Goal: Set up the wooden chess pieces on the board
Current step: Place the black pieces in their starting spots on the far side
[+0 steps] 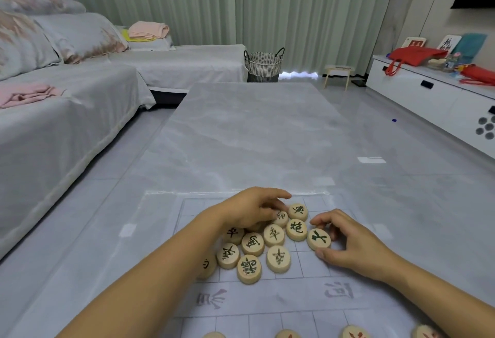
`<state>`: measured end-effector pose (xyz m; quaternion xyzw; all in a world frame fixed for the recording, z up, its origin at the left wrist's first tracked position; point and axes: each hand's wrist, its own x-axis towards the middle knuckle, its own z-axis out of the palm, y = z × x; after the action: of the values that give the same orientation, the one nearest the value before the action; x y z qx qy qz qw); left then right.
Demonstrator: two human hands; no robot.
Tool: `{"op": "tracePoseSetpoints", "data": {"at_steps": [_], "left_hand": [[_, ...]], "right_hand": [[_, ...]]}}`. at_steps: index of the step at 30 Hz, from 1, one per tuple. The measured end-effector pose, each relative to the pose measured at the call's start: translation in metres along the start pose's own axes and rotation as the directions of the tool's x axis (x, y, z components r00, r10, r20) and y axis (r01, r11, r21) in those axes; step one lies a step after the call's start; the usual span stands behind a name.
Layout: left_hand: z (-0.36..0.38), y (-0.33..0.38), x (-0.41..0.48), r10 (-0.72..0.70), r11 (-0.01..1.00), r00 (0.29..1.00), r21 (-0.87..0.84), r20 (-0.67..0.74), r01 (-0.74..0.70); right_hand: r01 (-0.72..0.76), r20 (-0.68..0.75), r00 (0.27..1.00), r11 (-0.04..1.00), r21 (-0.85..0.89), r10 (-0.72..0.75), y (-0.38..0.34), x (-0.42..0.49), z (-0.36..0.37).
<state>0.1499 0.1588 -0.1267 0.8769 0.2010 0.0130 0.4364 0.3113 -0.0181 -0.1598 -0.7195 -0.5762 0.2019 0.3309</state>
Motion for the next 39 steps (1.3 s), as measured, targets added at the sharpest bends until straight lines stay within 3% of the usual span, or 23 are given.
{"op": "tracePoseSetpoints", "data": {"at_steps": [2,6,12,16,19,22,28,31,34,37,39], "left_hand": [[-0.003,-0.001,-0.009,0.012,0.998,1.0,-0.067,0.016,-0.011],[-0.025,-0.019,-0.032,0.009,1.0,0.97,0.022,-0.241,-0.004],[-0.057,-0.071,-0.103,-0.118,0.992,0.91,-0.008,-0.398,0.125],[-0.052,-0.094,-0.146,-0.22,0.967,0.821,-0.228,-0.527,0.112],[-0.037,-0.098,-0.155,-0.218,0.954,0.804,-0.296,-0.553,0.055],[-0.031,-0.097,-0.155,-0.127,0.988,0.846,-0.143,-0.517,0.062],[-0.032,-0.094,-0.156,-0.123,0.991,0.851,-0.111,-0.51,0.077],[-0.031,-0.096,-0.156,-0.126,0.99,0.834,-0.123,-0.537,0.071],[-0.031,-0.096,-0.157,-0.143,0.984,0.81,-0.172,-0.569,0.053],[-0.03,-0.095,-0.158,-0.152,0.981,0.81,-0.188,-0.567,0.052],[-0.03,-0.096,-0.158,-0.166,0.977,0.804,-0.209,-0.571,0.054]], "right_hand": [[-0.001,0.001,1.0,1.0,0.003,0.001,-0.001,0.0,0.0],[-0.005,0.007,1.0,1.0,-0.006,0.005,-0.002,-0.001,0.0],[-0.006,0.042,0.999,1.0,0.013,0.006,-0.001,-0.001,-0.002],[0.002,0.043,0.999,1.0,-0.01,-0.002,-0.003,0.0,-0.001],[0.025,0.033,0.999,0.999,-0.049,-0.023,-0.005,0.0,0.0],[0.049,0.035,0.998,0.992,-0.114,-0.045,-0.005,0.0,0.002],[-0.01,0.039,0.999,0.984,-0.178,0.018,-0.02,0.003,0.002],[0.101,-0.048,0.992,0.947,-0.305,-0.121,-0.041,0.005,0.008],[0.235,0.119,0.971,0.931,-0.28,-0.209,-0.081,0.007,0.025],[0.381,0.358,0.904,0.823,-0.421,-0.236,-0.103,0.008,0.049],[0.406,0.375,0.896,0.784,-0.469,-0.239,-0.107,0.007,0.057]]}}
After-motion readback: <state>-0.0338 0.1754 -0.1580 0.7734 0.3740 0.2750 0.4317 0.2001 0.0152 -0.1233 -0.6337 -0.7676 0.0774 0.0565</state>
